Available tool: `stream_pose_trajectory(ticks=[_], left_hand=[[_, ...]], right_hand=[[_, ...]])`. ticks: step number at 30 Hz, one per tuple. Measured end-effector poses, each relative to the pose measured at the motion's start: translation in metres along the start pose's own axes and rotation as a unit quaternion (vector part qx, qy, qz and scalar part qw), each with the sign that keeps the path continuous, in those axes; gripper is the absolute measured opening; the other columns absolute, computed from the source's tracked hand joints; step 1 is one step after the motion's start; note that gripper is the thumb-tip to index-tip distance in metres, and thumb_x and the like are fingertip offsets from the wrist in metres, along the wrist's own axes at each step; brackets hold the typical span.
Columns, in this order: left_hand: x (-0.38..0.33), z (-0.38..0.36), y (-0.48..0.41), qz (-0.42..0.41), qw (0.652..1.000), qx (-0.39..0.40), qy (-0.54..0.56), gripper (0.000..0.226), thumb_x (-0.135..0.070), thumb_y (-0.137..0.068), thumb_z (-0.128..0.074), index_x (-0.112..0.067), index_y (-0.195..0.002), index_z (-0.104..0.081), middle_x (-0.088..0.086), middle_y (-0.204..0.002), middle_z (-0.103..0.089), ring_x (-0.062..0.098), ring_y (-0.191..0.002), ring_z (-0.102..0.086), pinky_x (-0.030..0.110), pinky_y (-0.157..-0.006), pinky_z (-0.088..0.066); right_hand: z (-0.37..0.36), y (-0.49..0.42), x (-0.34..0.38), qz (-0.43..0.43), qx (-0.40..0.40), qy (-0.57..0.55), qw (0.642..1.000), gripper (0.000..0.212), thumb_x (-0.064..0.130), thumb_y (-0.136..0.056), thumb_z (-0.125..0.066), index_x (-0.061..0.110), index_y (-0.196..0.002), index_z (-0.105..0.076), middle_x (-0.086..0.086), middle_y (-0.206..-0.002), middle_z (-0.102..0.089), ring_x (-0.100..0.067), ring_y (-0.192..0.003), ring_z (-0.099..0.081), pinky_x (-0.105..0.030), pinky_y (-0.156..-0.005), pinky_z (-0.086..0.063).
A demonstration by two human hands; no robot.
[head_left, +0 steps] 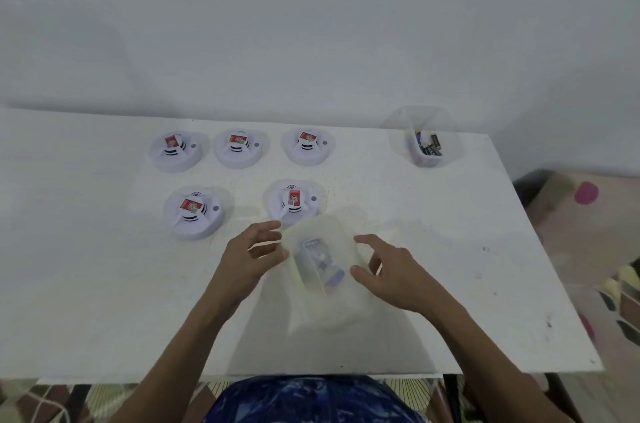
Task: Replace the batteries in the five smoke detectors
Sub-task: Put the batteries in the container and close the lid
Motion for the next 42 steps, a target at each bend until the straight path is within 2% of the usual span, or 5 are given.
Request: stream_pose_trajectory(ticks=[6, 10, 15, 22, 42], left_hand=[[0.006, -0.001, 0.005, -0.008, 0.99, -0.078, -0.114, 0.02, -0.027, -0.08, -0.076, -0.027, -0.097, -0.066, -0.006, -0.093, -0.068, 0.009, -0.081, -0.067, 0.022, -0.066, -0.052], [0.005, -0.004, 0.005, 0.006, 0.991, -0.085, -0.103, 0.013, -0.024, -0.082, -0.074, -0.018, -0.092, -0.067, -0.001, -0.079, -0.072, 0.014, -0.069, -0.069, 0.031, -0.065, -0.06], [0.006, -0.004, 0.0, 0.006, 0.994, -0.047, -0.1, 0.021, -0.03, -0.081, -0.075, -0.026, -0.1, -0.068, -0.005, -0.091, -0.072, 0.009, -0.079, -0.069, 0.035, -0.077, -0.059], [0.002, -0.001, 0.003, 0.043, 0.99, -0.018, -0.134, 0.029, -0.034, -0.079, -0.076, -0.026, -0.105, -0.067, -0.001, -0.091, -0.071, 0.014, -0.08, -0.069, 0.025, -0.061, -0.057], [-0.003, -0.003, -0.003, 0.091, 0.99, 0.068, -0.087, 0.008, -0.015, -0.082, -0.074, -0.012, -0.09, -0.075, 0.007, -0.085, -0.076, 0.024, -0.085, -0.072, 0.039, -0.081, -0.06]], right_hand=[[-0.009, 0.012, 0.007, -0.059, 0.02, -0.123, 0.991, 0.027, 0.035, -0.096, -0.053, 0.016, -0.115, -0.048, -0.007, -0.081, -0.067, -0.013, -0.048, -0.062, -0.029, -0.053, -0.058], [-0.013, 0.01, 0.007, -0.069, -0.015, -0.087, 0.994, 0.024, 0.037, -0.093, -0.055, 0.014, -0.099, -0.055, 0.0, -0.093, -0.064, -0.018, -0.066, -0.065, -0.029, -0.06, -0.056], [-0.008, 0.003, 0.009, -0.064, -0.025, -0.06, 0.996, 0.031, 0.041, -0.089, -0.061, 0.01, -0.084, -0.06, -0.003, -0.079, -0.067, -0.019, -0.075, -0.064, -0.029, -0.067, -0.051], [-0.005, 0.0, 0.011, -0.097, -0.053, -0.132, 0.985, 0.024, 0.036, -0.084, -0.069, 0.013, -0.086, -0.064, -0.002, -0.075, -0.071, -0.017, -0.067, -0.07, -0.033, -0.069, -0.059], [-0.014, -0.002, 0.021, -0.1, -0.047, -0.201, 0.973, 0.015, 0.018, -0.089, -0.062, 0.004, -0.09, -0.065, -0.005, -0.082, -0.068, -0.018, -0.076, -0.07, -0.036, -0.071, -0.061]])
Point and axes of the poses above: each hand's wrist, its own y-axis away from the middle knuckle, its own z-axis out of the back of the hand, x = y × z, the point moved 3 cm from there along -y, towards the middle knuckle
